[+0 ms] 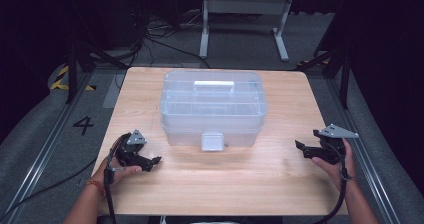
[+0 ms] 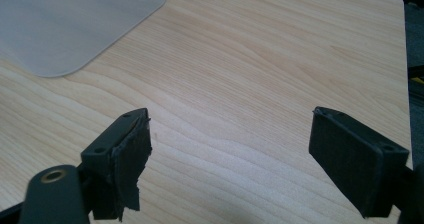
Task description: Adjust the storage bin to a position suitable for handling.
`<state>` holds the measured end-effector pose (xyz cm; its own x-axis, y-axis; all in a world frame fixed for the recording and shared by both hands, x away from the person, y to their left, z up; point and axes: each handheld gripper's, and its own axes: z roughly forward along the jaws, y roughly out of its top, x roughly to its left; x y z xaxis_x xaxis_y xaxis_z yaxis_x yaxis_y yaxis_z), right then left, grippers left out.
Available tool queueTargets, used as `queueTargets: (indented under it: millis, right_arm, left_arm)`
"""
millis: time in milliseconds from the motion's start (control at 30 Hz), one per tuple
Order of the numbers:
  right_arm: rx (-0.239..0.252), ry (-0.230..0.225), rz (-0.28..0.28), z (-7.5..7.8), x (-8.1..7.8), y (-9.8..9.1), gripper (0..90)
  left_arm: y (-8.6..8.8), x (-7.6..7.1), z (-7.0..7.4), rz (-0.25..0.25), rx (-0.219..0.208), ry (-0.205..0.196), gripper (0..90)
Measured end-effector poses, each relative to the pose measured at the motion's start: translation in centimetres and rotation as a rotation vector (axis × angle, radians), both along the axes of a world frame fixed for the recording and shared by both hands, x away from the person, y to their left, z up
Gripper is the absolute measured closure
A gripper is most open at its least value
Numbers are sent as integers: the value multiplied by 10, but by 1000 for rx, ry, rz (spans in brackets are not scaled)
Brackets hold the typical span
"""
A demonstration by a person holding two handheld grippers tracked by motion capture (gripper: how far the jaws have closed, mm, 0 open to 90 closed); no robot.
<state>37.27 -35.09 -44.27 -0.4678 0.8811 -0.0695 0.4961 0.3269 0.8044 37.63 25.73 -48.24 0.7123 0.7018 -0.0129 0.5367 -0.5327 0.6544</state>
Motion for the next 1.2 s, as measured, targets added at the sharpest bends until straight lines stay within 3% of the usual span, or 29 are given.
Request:
queueTargets:
  millis: [333,733,1200]
  right_arm:
    - [18,-33,56,17,3,12,201]
    - [21,-103,67,47,18,21,214]
    - [21,-143,115,69,25,40,221]
  left_arm:
    - [0,-1,0,10,-1,-1,22]
    - [0,-1,0,10,-3,1,26]
    - [0,-1,0,10,-3,1,25]
